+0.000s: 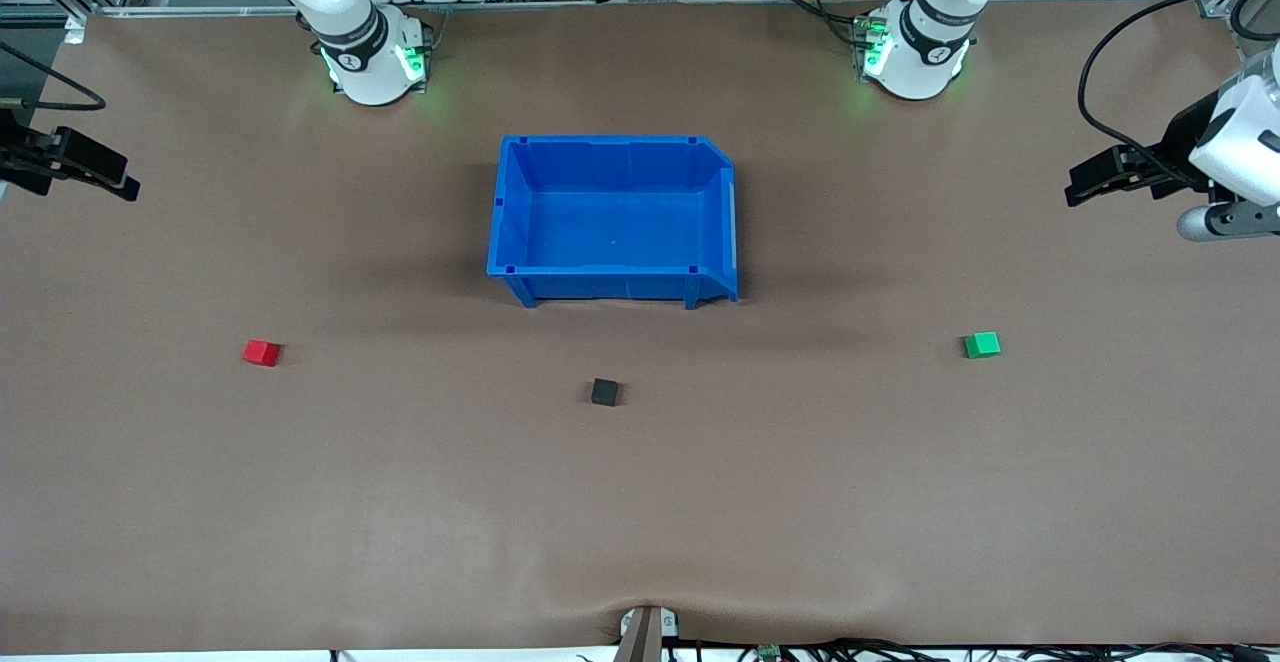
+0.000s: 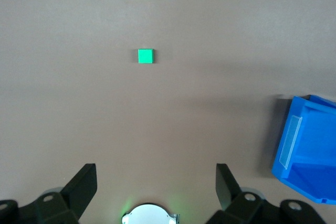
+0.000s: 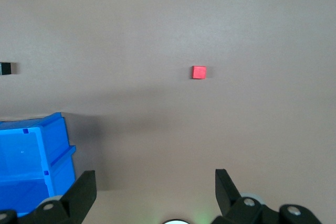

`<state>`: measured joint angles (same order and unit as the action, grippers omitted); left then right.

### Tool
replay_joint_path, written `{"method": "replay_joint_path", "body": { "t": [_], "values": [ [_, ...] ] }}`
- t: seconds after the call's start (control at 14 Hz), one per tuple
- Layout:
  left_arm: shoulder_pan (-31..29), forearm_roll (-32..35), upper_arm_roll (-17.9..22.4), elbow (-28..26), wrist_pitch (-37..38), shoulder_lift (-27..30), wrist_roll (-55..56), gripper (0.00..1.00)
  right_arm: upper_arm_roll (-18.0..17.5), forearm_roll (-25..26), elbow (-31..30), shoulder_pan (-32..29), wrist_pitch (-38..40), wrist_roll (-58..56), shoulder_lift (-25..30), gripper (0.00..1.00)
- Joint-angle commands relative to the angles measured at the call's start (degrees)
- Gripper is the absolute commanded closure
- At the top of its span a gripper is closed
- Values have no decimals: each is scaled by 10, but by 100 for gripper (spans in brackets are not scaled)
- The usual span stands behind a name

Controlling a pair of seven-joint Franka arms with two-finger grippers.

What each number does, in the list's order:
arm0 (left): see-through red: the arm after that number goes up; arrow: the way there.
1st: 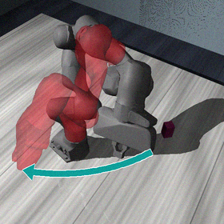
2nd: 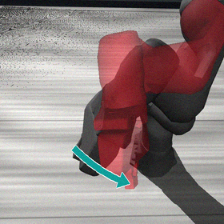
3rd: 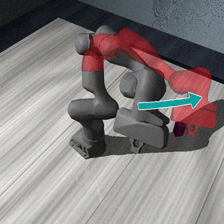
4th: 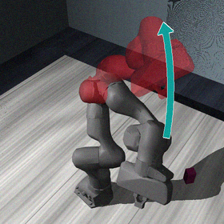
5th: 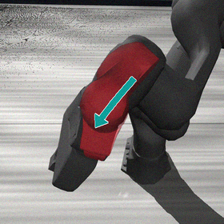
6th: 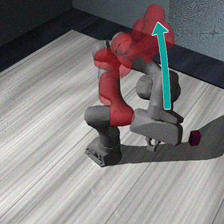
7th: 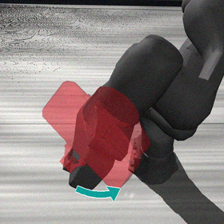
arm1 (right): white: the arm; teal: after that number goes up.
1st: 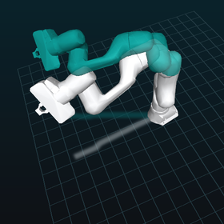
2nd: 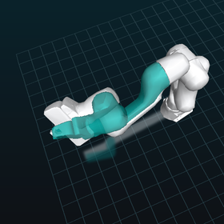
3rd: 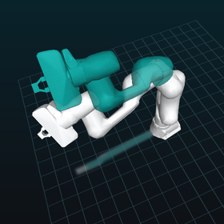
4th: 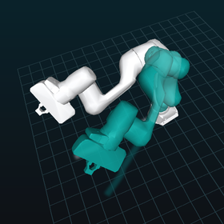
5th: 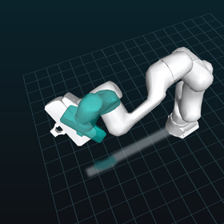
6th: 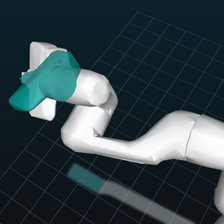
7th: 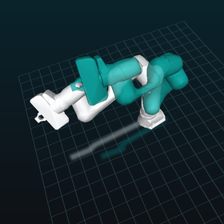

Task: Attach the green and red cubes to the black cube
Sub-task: 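Move the left gripper down toward the green cube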

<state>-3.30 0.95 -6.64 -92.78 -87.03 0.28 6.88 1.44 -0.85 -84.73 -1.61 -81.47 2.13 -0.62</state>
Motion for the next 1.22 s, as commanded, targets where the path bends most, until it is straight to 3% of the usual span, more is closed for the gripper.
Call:
{"method": "replay_joint_path", "body": {
  "t": [0.0, 0.36, 0.86, 1.15],
  "values": [
    [-4, 5, -1, -25, -15, 6, 3, 0, -11, 2, -10, -14, -4, -8, 12, 0],
    [-9, 28, 0, -70, -41, 10, 3, 0, -10, 1, -9, -16, -4, -8, 9, 0],
    [-11, 42, -1, -172, -148, 16, 3, 0, -8, 1, -10, -23, -3, -6, 4, 0],
    [-24, 42, -3, -201, -189, 15, 2, 0, -8, 1, -11, -23, -3, -9, 2, 0]
  ]
}}
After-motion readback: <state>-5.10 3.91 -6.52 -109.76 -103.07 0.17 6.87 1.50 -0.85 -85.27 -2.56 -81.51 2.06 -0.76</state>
